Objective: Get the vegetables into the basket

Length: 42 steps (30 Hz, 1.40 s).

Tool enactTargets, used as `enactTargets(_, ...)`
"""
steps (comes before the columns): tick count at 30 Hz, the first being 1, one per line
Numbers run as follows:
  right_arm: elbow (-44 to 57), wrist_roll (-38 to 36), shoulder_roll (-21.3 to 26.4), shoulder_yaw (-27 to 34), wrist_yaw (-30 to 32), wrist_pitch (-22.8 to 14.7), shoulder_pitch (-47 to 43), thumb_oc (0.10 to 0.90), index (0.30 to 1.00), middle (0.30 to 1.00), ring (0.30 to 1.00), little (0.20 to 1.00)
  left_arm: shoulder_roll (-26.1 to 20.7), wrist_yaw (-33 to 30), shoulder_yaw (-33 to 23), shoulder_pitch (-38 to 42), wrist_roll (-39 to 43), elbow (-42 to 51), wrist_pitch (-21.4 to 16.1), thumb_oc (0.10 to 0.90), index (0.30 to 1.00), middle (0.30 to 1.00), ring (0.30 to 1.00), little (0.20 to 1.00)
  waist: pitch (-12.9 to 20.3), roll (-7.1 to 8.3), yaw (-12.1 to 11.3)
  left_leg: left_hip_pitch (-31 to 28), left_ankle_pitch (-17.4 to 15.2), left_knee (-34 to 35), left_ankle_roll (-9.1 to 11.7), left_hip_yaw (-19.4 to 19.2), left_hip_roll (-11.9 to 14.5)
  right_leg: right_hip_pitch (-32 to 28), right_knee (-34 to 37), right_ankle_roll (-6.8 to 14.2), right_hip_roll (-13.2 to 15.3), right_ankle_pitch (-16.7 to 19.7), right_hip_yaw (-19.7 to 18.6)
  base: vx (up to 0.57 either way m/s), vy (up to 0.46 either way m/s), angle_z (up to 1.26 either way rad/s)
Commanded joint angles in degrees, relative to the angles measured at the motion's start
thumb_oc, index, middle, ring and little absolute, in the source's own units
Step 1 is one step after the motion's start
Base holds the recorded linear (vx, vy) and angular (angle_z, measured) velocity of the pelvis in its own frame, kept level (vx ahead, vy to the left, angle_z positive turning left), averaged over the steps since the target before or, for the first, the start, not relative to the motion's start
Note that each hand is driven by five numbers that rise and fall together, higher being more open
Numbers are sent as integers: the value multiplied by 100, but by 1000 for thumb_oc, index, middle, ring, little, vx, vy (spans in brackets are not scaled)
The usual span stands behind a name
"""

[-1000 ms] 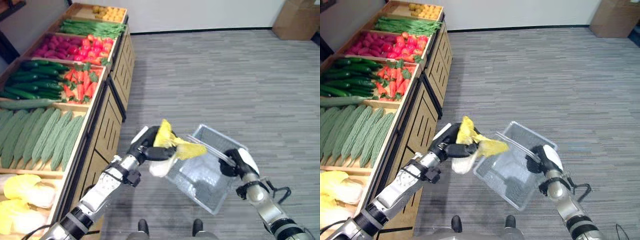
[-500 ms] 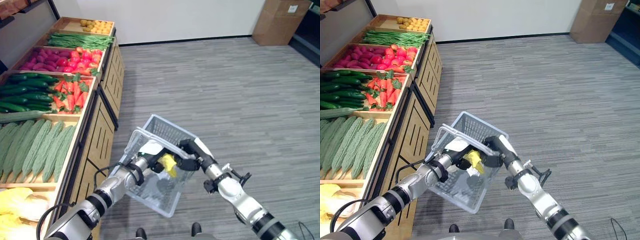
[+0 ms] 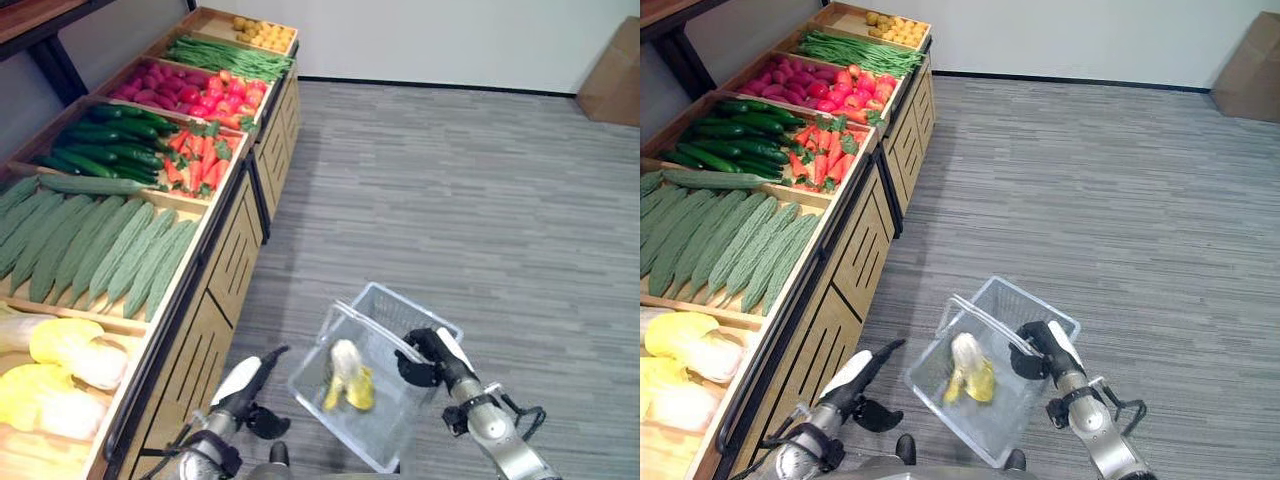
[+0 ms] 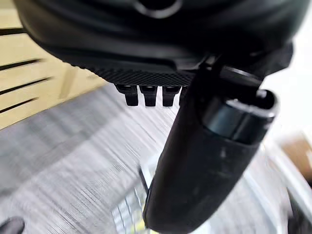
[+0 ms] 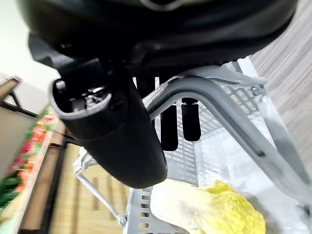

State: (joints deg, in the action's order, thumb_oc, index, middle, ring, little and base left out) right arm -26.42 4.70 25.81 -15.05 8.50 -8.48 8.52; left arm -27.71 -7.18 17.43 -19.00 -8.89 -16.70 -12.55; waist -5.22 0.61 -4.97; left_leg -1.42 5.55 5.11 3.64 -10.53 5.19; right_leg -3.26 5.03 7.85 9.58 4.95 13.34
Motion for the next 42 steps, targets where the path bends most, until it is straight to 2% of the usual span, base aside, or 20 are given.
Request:
enactTargets(1,842,-213,64,454,444,-644,-820,400,300,300,300,300,42,40,-8,1099,905,-576,-281,900,1000,1000,1000,1000,173,144,161,22,-233,-11,99,127,110,-58,-3,354,299,44,194,13,23,8)
enactTargets(5,627,-199,25,671,494,-634,-741,400,300,300,300,300,121,11,-98,1109,418,-1628,-236,900,1000,1000,1000,1000,140,164,122,60,-230,-11,87,186,76,-68,-3,368,328,53,242,7,20,6)
enactTargets(7,564,-209,26,814,544,-671,-682,400,300,300,300,300,278,-59,-183,1176,109,-2535,-155,900,1000,1000,1000,1000,107,185,120,91,-226,-11,77,196,55,-56,-3,379,348,65,250,-2,17,1)
enactTargets(8,564,-209,27,814,544,-672,-682,400,300,300,300,300,280,-61,-182,1179,108,-2539,-158,900,1000,1000,1000,1000,106,184,120,91,-226,-11,77,196,55,-57,-3,379,348,65,251,0,0,0)
enactTargets(11,426,-188,69,885,587,-707,-653,400,300,300,300,300,498,-317,-323,1378,-500,-4100,104,900,1000,1000,1000,1000,20,231,142,117,-247,-11,41,189,10,-25,-15,397,389,107,248,-1,64,1)
enactTargets(14,404,-153,145,959,583,-683,-618,400,300,300,300,300,611,-394,-528,1453,-817,-4953,348,900,1000,1000,1000,1000,-57,271,149,107,-269,-11,-5,175,-32,19,-85,411,423,120,233,13,95,1)
enactTargets(16,364,-132,191,978,575,-645,-625,400,300,300,300,300,625,-359,-558,1447,-934,-5066,396,900,1000,1000,1000,1000,-119,304,139,119,-304,-76,-45,163,-61,59,-181,421,468,112,185,2,121,-6)
enactTargets(17,238,-135,221,1037,554,-588,-638,400,300,300,300,300,635,-276,-546,1425,-1118,-5274,488,900,1000,1000,1000,1000,-220,350,152,247,-415,-337,-99,166,-114,131,-308,441,552,167,109,-26,110,-3)
enactTargets(21,226,57,349,1106,542,-481,-646,400,300,300,300,300,637,-64,-414,1400,-1277,-5163,518,900,1000,1000,1000,1000,-302,389,156,391,-545,-557,-176,172,-214,218,-422,503,668,336,61,-11,106,-3)
enactTargets(23,120,137,378,1194,571,-402,-650,400,300,300,300,300,641,-55,-393,1407,-1270,-5070,541,900,1000,1000,1000,1000,-356,381,216,408,-562,-487,-289,199,-329,418,-759,561,793,503,-58,-11,204,2)
enactTargets(27,-54,118,319,1192,647,-325,-743,400,300,300,300,300,618,-179,-318,1517,-1413,-4952,646,900,1000,1000,1000,1000,-443,357,259,276,-559,-314,-385,161,-418,662,-1181,562,900,610,-174,-7,166,-3)
enactTargets(29,-142,35,246,1149,647,-284,-813,400,300,300,300,300,588,-223,-306,1600,-1422,-4866,710,900,1000,1000,1000,1000,-531,328,297,173,-603,-295,-448,135,-414,878,-1754,513,814,595,-257,42,137,-11)
enactTargets(30,-129,-54,174,1100,644,-286,-854,400,300,300,300,300,532,-304,-324,1693,-1360,-4772,752,900,1000,1000,1000,1000,-631,302,353,75,-659,-348,-472,140,-410,1181,-2080,457,587,490,-484,137,145,-21)
enactTargets(31,-83,-119,155,1064,628,-295,-847,400,300,300,300,300,512,-343,-358,1804,-1222,-4692,746,900,1000,1000,1000,1000,-681,275,434,-17,-692,-346,-482,156,-438,1392,-1941,357,341,327,-672,124,94,-22)
enactTargets(32,-81,-119,156,1065,627,-293,-847,400,300,300,300,300,512,-341,-358,1804,-1220,-4691,747,900,1000,1000,1000,1000,-688,270,431,-29,-698,-343,-478,154,-431,1383,-1943,353,333,321,-672,124,44,-10)
enactTargets(34,-18,-94,175,1041,612,-268,-849,400,300,300,300,300,506,-362,-326,1948,-1135,-4609,705,900,1000,1000,1000,1000,-705,277,475,-178,-776,-279,-451,130,-482,1445,-1433,375,419,448,-573,132,-24,12)
enactTargets(35,-15,-93,175,1043,612,-266,-847,400,300,300,300,300,506,-362,-325,1949,-1134,-4609,705,900,1000,1000,1000,1000,-709,271,478,-186,-776,-275,-450,135,-476,1425,-1410,376,413,458,-564,194,-80,13)
enactTargets(36,-46,-68,184,1030,652,-250,-891,400,300,300,300,300,527,-379,-309,2028,-1070,-4559,693,900,1000,1000,1000,1000,-733,294,539,-260,-857,-293,-406,165,-479,1589,-1082,453,481,657,-635,111,-54,6)
enactTargets(40,-68,-77,165,1004,683,-227,-944,400,300,300,300,300,591,-435,-369,2139,-905,-4612,705,900,1000,1000,1000,1000,-750,355,632,-435,-1020,-353,-318,232,-444,1709,-682,565,554,938,-734,192,-108,12)
enactTargets(42,-15,-87,163,1020,635,-203,-916,400,300,300,300,300,650,-467,-357,2132,-913,-4719,740,900,1000,1000,1000,1000,-678,376,676,-644,-1159,-352,-236,277,-387,1680,-683,566,521,899,-646,307,-175,24)
